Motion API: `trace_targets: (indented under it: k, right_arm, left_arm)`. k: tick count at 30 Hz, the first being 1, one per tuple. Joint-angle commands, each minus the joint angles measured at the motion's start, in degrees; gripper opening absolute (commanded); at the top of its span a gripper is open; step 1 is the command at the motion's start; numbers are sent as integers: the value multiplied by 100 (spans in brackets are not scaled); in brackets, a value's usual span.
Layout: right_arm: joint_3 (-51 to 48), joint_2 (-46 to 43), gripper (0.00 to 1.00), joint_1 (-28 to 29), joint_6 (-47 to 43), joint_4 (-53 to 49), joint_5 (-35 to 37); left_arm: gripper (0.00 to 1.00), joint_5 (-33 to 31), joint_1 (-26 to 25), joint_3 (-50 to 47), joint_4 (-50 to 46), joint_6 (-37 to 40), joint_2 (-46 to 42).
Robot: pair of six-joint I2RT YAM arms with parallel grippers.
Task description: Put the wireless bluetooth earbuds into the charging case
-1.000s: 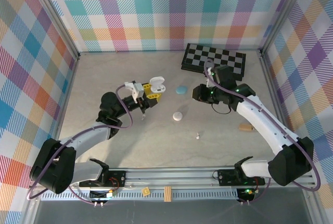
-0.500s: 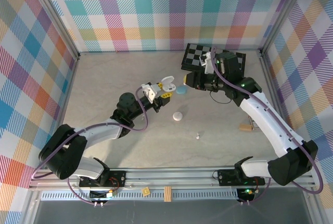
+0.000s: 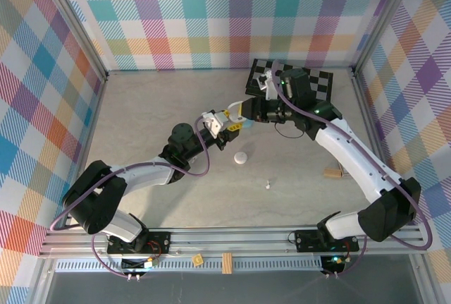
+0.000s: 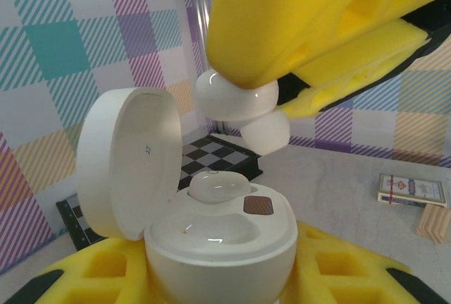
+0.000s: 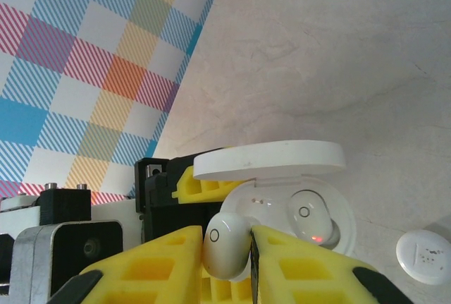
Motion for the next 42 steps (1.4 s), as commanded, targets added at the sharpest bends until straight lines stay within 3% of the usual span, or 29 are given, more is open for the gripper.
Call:
trace_targets:
  k: [1,24,35,42]
  right_arm:
    - [223,113,24,88,-203,16,78]
    - [179,442,25,248,-248,-209,166]
    - [153,281,35,252,-321,-199,423]
    - [126,148,36,257,-334,-151,490]
  left_arm:
    - [33,-48,-86,152,341,131,62]
    - [33,-162,-99,248,433,89,71]
    - [33,-127,-105,217,479,68,37]
    - [33,-153,-105,186,484,68,13]
